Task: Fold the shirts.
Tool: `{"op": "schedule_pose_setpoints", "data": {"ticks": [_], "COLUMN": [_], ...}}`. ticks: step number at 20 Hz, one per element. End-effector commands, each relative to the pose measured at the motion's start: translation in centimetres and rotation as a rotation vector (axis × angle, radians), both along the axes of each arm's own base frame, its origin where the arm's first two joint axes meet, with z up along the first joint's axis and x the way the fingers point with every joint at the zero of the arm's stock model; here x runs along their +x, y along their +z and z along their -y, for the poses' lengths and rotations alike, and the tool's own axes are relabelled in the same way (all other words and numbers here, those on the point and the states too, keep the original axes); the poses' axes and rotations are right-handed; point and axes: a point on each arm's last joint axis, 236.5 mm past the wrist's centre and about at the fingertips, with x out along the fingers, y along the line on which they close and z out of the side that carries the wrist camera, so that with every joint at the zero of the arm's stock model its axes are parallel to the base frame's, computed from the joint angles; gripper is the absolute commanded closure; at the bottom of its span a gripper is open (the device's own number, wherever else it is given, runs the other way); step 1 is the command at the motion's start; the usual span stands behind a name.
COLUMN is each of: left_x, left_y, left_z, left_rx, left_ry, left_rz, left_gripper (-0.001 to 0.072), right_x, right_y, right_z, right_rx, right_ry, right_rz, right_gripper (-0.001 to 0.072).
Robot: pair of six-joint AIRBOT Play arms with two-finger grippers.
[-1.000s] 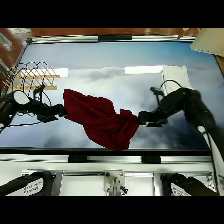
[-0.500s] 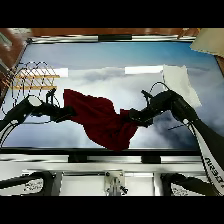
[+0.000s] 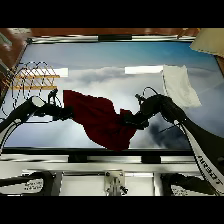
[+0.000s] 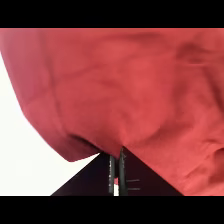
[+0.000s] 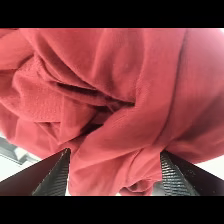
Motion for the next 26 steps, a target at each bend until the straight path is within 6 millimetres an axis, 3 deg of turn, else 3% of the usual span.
{"op": "schedule_pose_setpoints", "data": {"ticks": [1, 4, 5, 8, 10, 12, 14, 15, 17, 19, 20, 22, 23, 24, 26], "left_x": [1.0, 1.9, 2.2, 3.1, 3.9, 5.3, 6.2, 5.8, 2.7, -2.8, -5.9, -11.7, -13.5, -14.7, -15.4], "left_y": [0.8, 2.7, 3.4, 6.0, 9.4, 16.1, 26.0, 32.3, 44.1, 54.0, 57.6, 62.1, 62.7, 62.3, 59.2], "left_z": [0.0, 0.1, 0.2, 0.2, 0.3, 0.3, 0.2, -0.1, -0.7, -0.9, -1.0, -1.1, -1.4, -1.6, -2.9], "left_rx": [0.008, 0.018, 0.021, 0.023, 0.027, 0.042, 0.053, 0.059, 0.071, 0.074, 0.076, 0.085, 0.112, 0.149, 0.202], "left_ry": [-0.025, -0.082, -0.095, -0.103, -0.115, -0.131, -0.114, -0.101, -0.076, -0.058, -0.054, -0.048, -0.048, -0.057, -0.033], "left_rz": [0.044, 0.109, 0.134, 0.202, 0.287, 0.462, 0.699, 0.842, 1.103, 1.335, 1.429, 1.568, 1.596, 1.585, 1.446], "left_gripper": [0.0676, 0.0676, 0.0676, 0.0676, 0.0676, 0.0676, 0.0676, 0.0676, 0.0676, 0.0676, 0.0676, 0.0676, 0.0676, 0.0676, 0.0676], "right_x": [0.7, 0.6, 0.4, 1.1, 2.6, 5.6, 8.8, 9.9, 9.9, 6.7, 4.2, -1.1, -3.3, -4.8, -6.5], "right_y": [-0.6, -1.5, -1.7, -1.5, 1.0, 6.6, 14.9, 20.1, 31.5, 43.2, 48.3, 55.9, 57.7, 58.5, 58.8], "right_z": [0.4, 0.2, 0.1, -0.8, -1.5, -1.4, 0.6, 2.3, 5.2, 6.2, 6.3, 6.9, 7.4, 7.9, 8.8], "right_rx": [-0.03, -0.029, -0.034, -0.025, 0.008, 0.01, -0.075, -0.135, -0.197, -0.1, -0.006, 0.177, 0.221, 0.24, 0.229], "right_ry": [-0.02, -0.027, -0.02, 0.002, 0.074, 0.162, 0.208, 0.208, 0.155, 0.05, -0.003, -0.087, -0.103, -0.116, -0.118], "right_rz": [0.02, -0.004, -0.009, 0.046, 0.138, 0.353, 0.636, 0.793, 1.094, 1.394, 1.522, 1.71, 1.752, 1.77, 1.78], "right_gripper": [0.0048, 0.0049, 0.0095, 0.0589, 0.0615, 0.0615, 0.0615, 0.0615, 0.0615, 0.0615, 0.0615, 0.0615, 0.0615, 0.0615, 0.0615]}}
